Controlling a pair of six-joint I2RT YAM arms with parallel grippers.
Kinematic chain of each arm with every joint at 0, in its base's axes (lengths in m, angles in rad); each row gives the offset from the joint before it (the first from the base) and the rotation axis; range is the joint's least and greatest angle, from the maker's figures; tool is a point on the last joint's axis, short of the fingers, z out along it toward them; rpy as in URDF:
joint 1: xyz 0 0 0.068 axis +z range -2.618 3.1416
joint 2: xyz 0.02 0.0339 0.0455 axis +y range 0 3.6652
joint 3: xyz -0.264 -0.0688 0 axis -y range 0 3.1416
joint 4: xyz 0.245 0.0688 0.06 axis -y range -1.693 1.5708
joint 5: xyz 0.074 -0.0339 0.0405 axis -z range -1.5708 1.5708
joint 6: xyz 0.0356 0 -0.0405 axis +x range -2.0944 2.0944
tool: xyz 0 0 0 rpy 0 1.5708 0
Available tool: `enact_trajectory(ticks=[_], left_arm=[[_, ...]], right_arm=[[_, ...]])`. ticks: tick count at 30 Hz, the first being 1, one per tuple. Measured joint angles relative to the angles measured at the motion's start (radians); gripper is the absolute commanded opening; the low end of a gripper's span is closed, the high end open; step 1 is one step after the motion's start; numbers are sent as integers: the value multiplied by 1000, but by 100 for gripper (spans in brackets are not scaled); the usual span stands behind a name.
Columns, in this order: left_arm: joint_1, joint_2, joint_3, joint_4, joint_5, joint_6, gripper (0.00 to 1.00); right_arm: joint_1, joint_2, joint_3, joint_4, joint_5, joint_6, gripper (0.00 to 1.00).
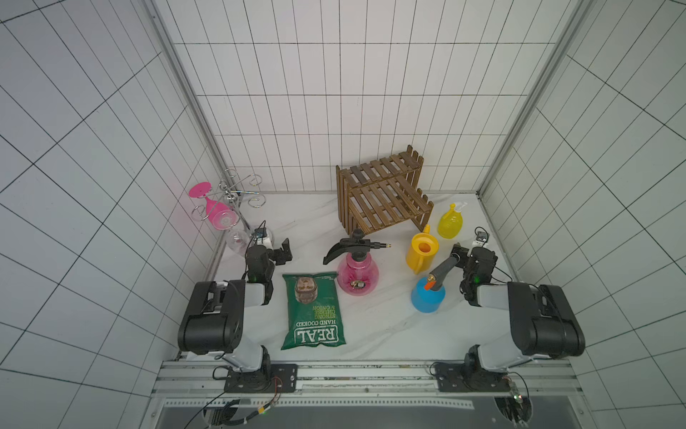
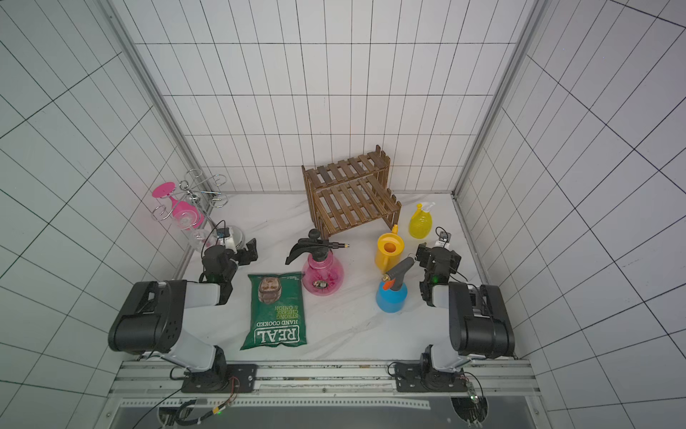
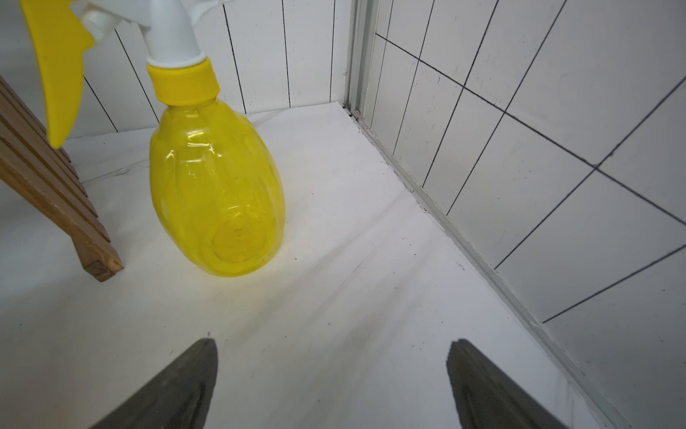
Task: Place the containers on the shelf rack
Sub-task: 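Pick up a container from the center of the board.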
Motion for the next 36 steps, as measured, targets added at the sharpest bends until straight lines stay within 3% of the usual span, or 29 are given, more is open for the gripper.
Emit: enact_trajectory(ticks=[21,36], left_arm=[[0,0,0,0,0,0,98],[0,0,0,2,0,0,98]], right_arm=[[0,-36,-26,0,13,4,99],[0,-642,58,-534,66,24,99]])
